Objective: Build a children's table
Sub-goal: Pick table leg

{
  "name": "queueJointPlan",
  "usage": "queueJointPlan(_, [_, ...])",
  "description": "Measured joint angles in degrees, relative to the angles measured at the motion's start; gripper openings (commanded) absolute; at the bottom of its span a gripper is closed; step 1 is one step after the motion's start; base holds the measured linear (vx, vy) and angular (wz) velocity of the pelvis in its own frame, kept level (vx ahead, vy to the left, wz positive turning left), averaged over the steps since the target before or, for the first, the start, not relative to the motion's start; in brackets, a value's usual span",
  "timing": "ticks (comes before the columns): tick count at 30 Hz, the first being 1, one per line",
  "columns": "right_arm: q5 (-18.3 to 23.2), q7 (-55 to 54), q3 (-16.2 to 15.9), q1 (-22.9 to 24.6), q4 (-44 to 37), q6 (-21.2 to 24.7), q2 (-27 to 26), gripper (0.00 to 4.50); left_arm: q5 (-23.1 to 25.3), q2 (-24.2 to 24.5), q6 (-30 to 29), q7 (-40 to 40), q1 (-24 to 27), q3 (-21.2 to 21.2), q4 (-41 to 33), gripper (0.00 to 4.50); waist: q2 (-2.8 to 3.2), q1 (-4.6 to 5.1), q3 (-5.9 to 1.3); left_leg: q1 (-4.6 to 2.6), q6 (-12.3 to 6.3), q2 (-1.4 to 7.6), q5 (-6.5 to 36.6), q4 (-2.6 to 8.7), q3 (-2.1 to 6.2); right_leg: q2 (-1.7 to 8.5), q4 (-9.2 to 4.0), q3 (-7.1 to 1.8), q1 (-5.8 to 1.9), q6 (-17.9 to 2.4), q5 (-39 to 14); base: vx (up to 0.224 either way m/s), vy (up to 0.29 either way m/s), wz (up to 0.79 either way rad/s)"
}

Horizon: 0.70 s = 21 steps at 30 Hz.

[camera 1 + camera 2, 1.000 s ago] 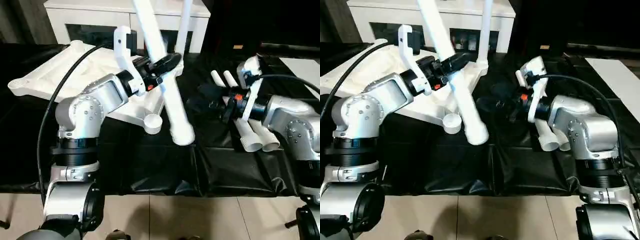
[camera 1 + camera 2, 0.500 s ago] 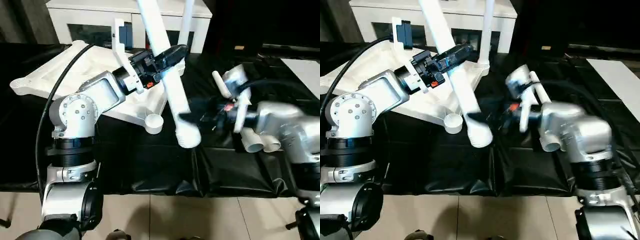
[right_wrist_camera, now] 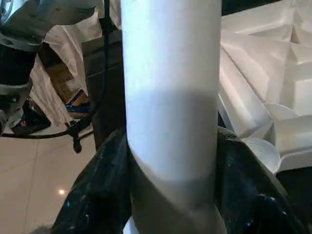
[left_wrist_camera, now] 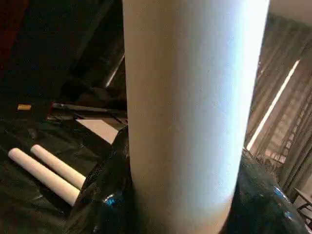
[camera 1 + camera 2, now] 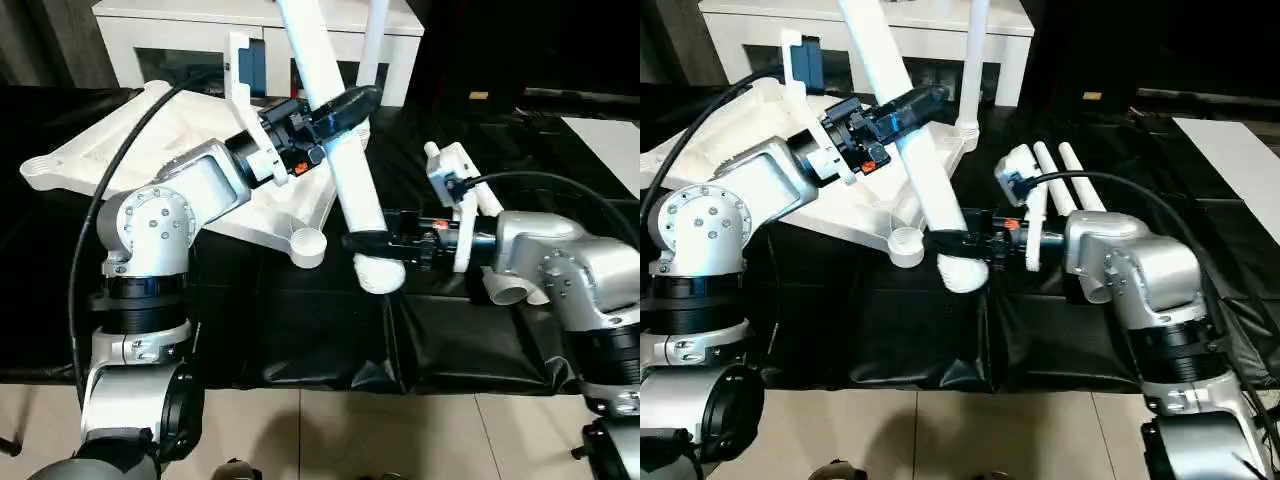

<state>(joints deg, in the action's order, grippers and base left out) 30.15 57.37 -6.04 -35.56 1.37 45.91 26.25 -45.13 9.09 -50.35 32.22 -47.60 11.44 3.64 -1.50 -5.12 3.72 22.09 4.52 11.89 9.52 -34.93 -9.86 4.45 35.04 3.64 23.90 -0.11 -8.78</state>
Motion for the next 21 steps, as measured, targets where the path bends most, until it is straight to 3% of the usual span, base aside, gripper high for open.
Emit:
queueJointPlan(5, [-1.37, -2.26, -0.6, 0.0, 0.15, -1.63, -1.57, 1.9, 1.13, 0.43, 0.91, -0.5, 0.0, -0.25, -0.01, 1.8, 0.0, -0.03, 0.0, 0.0, 0.0, 0.0, 0.0, 0.0, 0.0, 0.0, 0.0, 0.0, 0.0, 0.0, 0.0, 0.0, 0.0, 0.0])
queueJointPlan(7, [-1.95, -3.63, -0.74, 0.0, 0.6, -2.65, -2.63, 1.9, 1.45, 0.16, 1.17, -1.82, 0.0, 0.01, 0.0, 2.36, -0.01, 0.01, 0.0, 0.0, 0.0, 0.0, 0.0, 0.0, 0.0, 0.0, 0.0, 0.0, -0.01, 0.0, 0.0, 0.0, 0.0, 0.0])
queueJointPlan(13, [-10.59, -18.06, -1.05, -0.1, 3.81, -10.32, -8.06, 1.88, 7.18, -0.71, 2.99, -9.02, -0.1, -1.38, 0.82, 2.84, 0.0, 0.03, 0.0, -0.01, 0.07, 0.0, -0.04, 0.0, 0.01, 0.0, 0.05, 0.0, 0.02, 0.0, 0.01, 0.0, 0.0, 0.0])
queueJointPlan(16, [-16.8, -26.87, -1.74, -0.14, 6.31, -14.77, -10.31, 1.88, 11.65, -3.35, 7.43, -15.1, 0.09, -2.15, 1.54, 2.96, 0.0, 0.02, -0.01, 0.0, 0.08, -0.01, -0.04, 0.0, 0.02, 0.0, 0.0, 0.0, -0.02, 0.0, 0.0, 0.0, 0.0, 0.0])
queueJointPlan(19, [-23.65, -33.93, -5.41, -0.08, 9.18, -18.71, -11.32, 1.88, 16.52, -5.8, 11.96, -20.96, 1.66, -3.52, 2.62, 3.34, 0.0, 0.16, -0.01, 0.05, 0.08, -0.01, -0.04, 0.02, 0.02, 0.0, -0.02, -0.01, 0.03, 0.02, 0.0, 0.0, 0.0, 0.0])
queueJointPlan(21, [-27.03, -36.57, -7.72, 0.0, 9.95, -20.85, -12.14, 1.88, 17.7, -7.37, 12.95, -22.88, 2.59, -3.91, 3.36, 3.36, 0.0, 0.21, 0.0, 0.1, 0.08, 0.0, -0.04, 0.05, 0.02, -0.02, -0.01, 0.0, 0.1, 0.04, -0.01, 0.0, 0.0, 0.0])
